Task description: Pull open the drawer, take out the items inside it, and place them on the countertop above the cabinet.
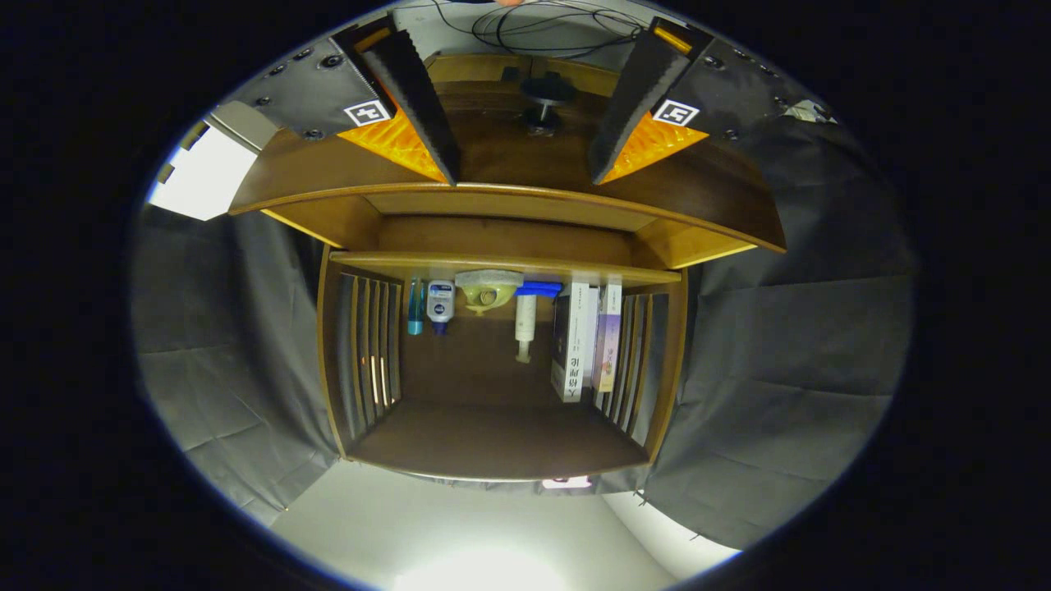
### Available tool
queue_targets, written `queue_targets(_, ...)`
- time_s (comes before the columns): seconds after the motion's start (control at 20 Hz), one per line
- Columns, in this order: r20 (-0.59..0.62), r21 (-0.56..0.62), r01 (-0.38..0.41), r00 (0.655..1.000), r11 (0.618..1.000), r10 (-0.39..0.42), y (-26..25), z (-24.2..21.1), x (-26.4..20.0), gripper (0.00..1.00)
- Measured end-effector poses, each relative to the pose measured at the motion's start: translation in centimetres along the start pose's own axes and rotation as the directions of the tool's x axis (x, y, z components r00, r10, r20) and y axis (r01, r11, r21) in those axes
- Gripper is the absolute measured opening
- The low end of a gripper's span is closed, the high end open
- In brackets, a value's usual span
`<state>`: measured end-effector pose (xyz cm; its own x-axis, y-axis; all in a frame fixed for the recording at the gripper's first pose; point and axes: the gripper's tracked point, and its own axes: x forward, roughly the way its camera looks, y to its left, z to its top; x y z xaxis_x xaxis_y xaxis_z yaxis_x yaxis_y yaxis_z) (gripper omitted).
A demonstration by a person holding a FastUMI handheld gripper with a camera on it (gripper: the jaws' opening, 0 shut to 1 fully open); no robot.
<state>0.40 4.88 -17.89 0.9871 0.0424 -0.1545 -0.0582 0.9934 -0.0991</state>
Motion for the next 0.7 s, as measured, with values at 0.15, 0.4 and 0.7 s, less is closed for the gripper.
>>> queue_targets(0.15, 0.007, -0.020, 0.003, 1.000, 1.000, -0.003, 0.4, -0.1, 0.1, 0.98)
queue_targets(0.4, 0.006, -0.010, 0.024, 1.000, 1.000, -0.024, 0.4, 0.1, 0.4, 0.98)
queue_targets(0.7, -0.010, -0.014, 0.066, 0.998, 0.998, -0.067, -0.3, 0.2, 1.4, 0.98)
